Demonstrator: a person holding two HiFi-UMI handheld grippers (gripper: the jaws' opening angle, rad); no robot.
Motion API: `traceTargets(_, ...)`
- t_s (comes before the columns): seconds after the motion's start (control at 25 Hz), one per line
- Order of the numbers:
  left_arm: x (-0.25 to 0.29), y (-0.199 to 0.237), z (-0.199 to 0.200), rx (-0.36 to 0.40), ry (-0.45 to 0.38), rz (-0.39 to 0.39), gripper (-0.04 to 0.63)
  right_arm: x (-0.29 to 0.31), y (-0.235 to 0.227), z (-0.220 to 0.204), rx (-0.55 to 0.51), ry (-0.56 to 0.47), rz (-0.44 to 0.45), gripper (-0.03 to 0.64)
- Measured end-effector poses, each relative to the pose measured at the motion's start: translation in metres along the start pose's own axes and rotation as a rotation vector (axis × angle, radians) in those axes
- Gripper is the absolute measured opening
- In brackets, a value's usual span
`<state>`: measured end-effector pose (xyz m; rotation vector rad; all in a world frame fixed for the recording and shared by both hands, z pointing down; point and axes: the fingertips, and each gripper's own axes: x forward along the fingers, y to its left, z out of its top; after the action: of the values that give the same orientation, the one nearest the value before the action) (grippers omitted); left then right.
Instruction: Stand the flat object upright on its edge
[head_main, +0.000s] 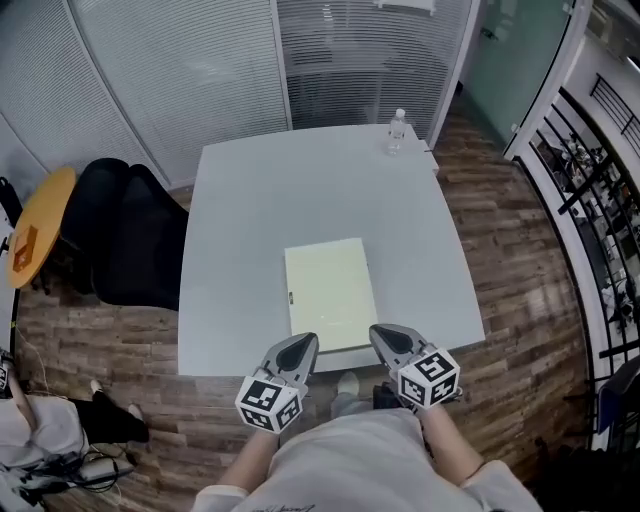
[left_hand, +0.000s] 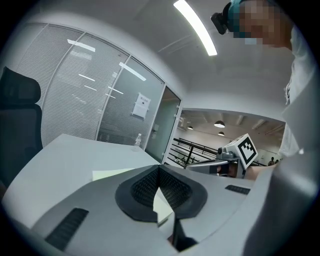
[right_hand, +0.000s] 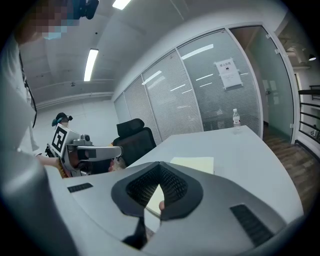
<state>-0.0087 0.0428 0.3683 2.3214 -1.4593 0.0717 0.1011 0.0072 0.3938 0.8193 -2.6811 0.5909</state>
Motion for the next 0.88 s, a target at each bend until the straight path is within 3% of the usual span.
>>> traceTargets(0.44,0.046,0.021,0.022,0.005,0.001,0.048,0.011,0.032,-0.043,0.019,0.019,0.022,0.058,0.023)
traceTargets(0.88,0.046,0.046,0.027,0.005,0.033,0.055,0.011,0.052,-0.044,0.021,0.053,0.049,0.048,0.023)
